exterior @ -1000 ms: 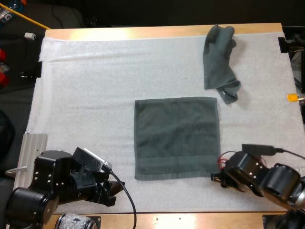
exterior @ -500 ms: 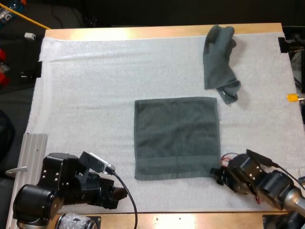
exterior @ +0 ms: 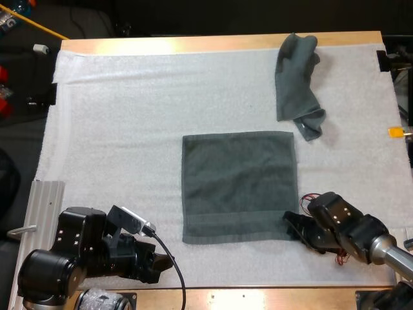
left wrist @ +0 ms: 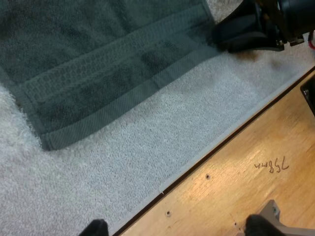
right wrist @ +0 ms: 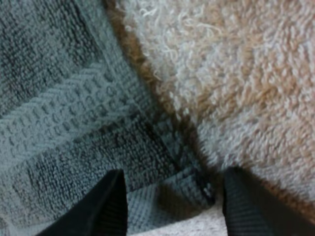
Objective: Pick towel from pile, fold and stack
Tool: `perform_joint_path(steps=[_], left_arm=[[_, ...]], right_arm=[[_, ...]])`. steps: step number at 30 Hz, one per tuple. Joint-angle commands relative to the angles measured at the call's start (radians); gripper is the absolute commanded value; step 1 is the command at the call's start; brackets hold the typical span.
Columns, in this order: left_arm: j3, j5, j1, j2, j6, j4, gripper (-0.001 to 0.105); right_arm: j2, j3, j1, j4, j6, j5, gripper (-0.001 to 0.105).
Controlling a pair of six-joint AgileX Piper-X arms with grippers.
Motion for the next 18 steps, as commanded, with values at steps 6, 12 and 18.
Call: perform_joint_path(steps=[6,12,18], left_arm=[[0.0,0.014,-0.004,-0.005,-0.008,0.008,0.055],[0.0,0.014,-0.004,-0.005,-0.002,-0.011,0.055],[0.005,0.014,-0.004,-0.001,0.008,-0.137,0.055]], right_arm=[[0.023,0.011,0.0,-0.011,0.0,-0.012,0.014],[0.02,0.011,0.0,-0.01,-0.011,0.021,0.0],[-0.031,0.011,0.0,0.015,-0.057,0.027,0.0]])
